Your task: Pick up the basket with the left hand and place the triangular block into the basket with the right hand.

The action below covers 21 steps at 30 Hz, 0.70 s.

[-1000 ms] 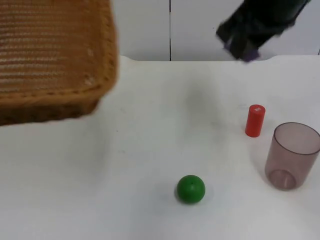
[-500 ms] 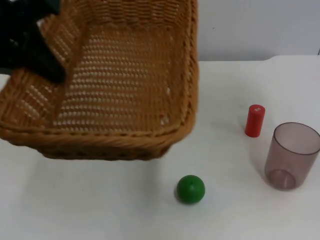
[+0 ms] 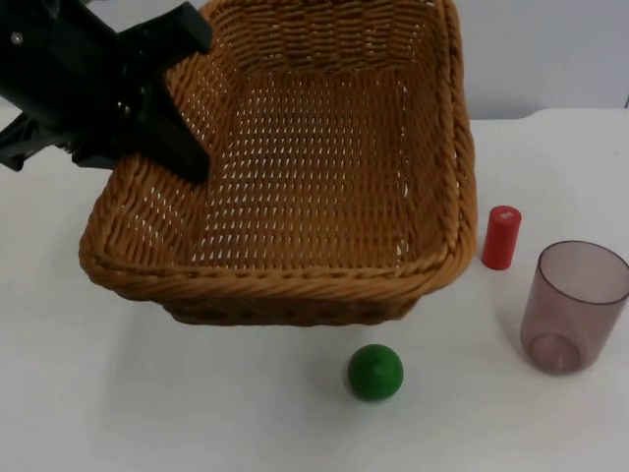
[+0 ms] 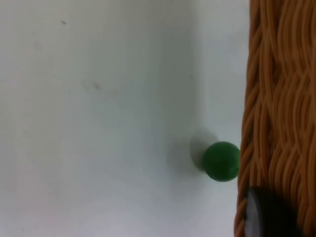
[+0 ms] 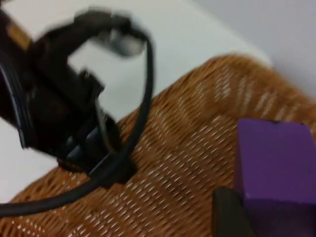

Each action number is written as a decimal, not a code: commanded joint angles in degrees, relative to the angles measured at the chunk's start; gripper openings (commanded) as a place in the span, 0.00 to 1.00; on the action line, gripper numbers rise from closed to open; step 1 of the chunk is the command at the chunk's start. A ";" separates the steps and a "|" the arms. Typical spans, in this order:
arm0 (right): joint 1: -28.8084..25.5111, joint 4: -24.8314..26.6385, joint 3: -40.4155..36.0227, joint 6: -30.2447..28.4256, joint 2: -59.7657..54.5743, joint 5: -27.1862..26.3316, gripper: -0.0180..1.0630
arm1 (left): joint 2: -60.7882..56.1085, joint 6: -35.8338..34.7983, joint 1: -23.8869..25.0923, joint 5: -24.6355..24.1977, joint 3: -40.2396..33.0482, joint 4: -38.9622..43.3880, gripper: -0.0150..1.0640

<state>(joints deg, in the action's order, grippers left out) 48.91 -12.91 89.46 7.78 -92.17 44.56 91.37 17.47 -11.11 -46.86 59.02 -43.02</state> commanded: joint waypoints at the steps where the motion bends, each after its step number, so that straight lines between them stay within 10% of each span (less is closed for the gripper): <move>1: 0.40 -0.49 -0.01 0.31 -2.45 -0.87 0.05 | -0.44 -0.33 -0.24 0.50 0.09 -2.46 0.01; 21: 0.30 -1.81 -1.92 -3.41 -11.46 2.01 0.04 | -0.44 -0.33 -0.24 0.64 0.09 -1.73 0.01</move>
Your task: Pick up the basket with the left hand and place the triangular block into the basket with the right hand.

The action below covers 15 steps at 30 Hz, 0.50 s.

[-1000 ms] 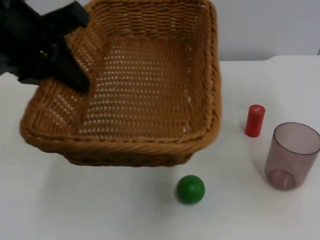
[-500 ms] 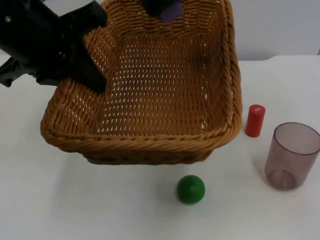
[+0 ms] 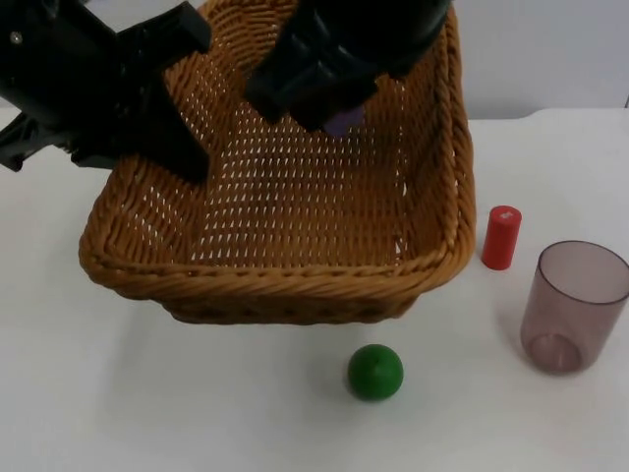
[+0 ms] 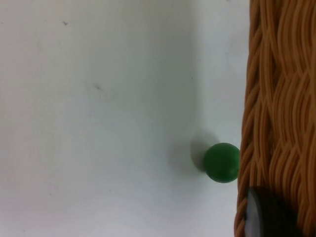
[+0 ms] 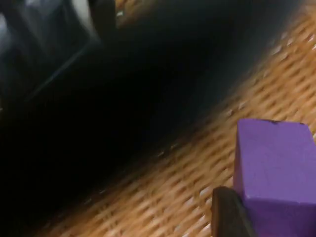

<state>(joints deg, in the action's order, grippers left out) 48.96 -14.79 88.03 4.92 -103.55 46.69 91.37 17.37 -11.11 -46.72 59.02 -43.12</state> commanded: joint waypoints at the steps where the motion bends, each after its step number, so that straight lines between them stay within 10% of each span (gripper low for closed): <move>1: 0.25 0.06 -1.28 -0.55 -0.14 0.16 0.04 | -0.44 -0.23 -0.24 0.50 0.09 -1.63 0.01; 15: 0.25 0.06 -6.71 1.46 -0.14 -4.46 0.07 | -0.44 -0.23 -0.24 0.05 0.09 -1.52 0.01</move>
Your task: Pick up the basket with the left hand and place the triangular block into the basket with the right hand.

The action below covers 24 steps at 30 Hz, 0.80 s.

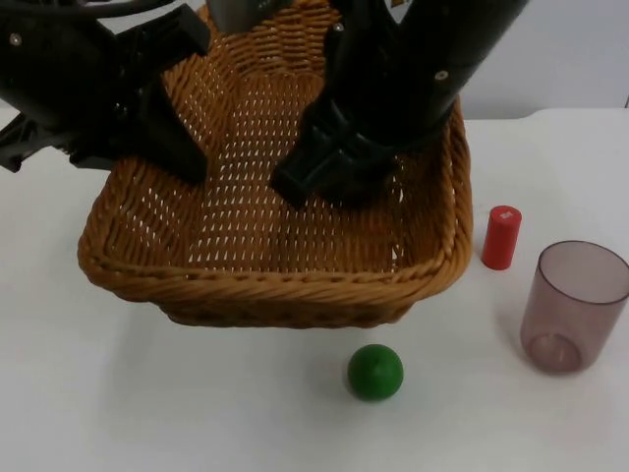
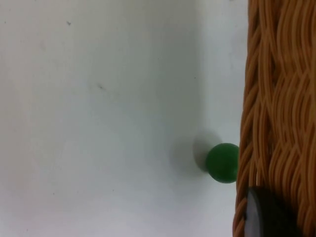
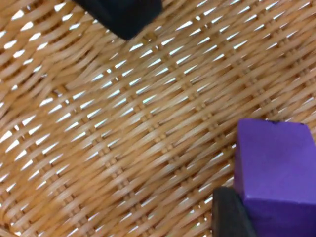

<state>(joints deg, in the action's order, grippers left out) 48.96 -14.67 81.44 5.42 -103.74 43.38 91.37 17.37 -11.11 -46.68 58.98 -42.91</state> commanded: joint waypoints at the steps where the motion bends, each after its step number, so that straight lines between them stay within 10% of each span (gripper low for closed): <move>1: 0.25 -0.05 -0.12 0.97 0.05 -1.15 0.07 | -0.44 -0.23 -0.24 0.01 0.13 -1.73 0.01; 14: 0.25 -0.28 -0.12 -0.57 0.91 -3.33 0.91 | -0.44 -0.23 -0.24 -0.10 0.13 -1.73 0.01; 24: 0.25 -2.08 -0.12 -0.35 11.35 -4.28 0.95 | -0.44 -0.23 -0.24 0.03 0.13 -1.49 0.01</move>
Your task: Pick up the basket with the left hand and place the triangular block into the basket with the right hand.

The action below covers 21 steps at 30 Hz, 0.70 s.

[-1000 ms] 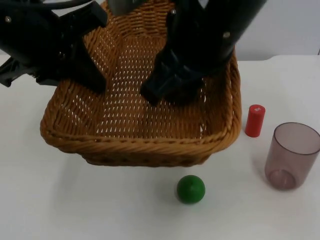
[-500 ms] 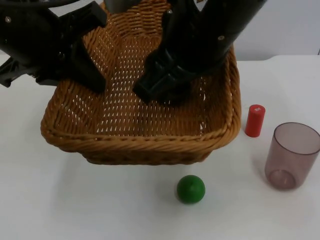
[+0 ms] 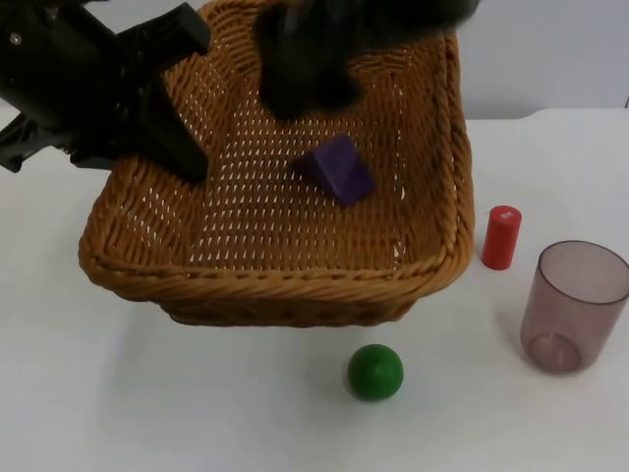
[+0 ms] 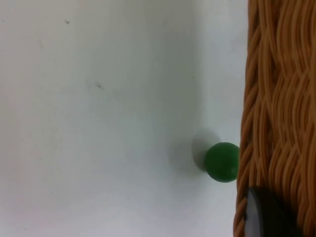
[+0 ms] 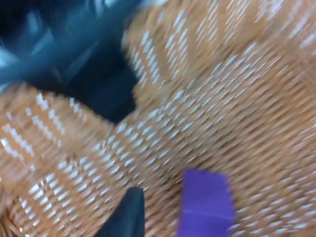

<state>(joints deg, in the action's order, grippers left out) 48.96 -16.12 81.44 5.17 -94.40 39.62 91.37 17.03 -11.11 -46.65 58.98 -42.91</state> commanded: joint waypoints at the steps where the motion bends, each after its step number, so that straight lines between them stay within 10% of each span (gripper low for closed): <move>1: 0.25 -0.72 -0.12 -0.11 3.98 -0.52 0.95 | -0.44 0.11 -0.24 0.00 0.13 -1.49 0.01; 11: -2.96 -18.36 -0.12 18.39 17.87 -1.61 0.95 | -0.44 0.11 -0.24 0.00 0.13 -1.49 0.01; 21: -28.75 -2.07 -5.57 9.43 28.65 -2.33 0.95 | -0.44 0.39 -0.24 0.61 0.13 -1.49 0.01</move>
<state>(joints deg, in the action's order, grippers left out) 26.42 -24.04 78.44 18.93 -68.17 37.57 91.37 17.14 -11.11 -46.65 58.98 -42.91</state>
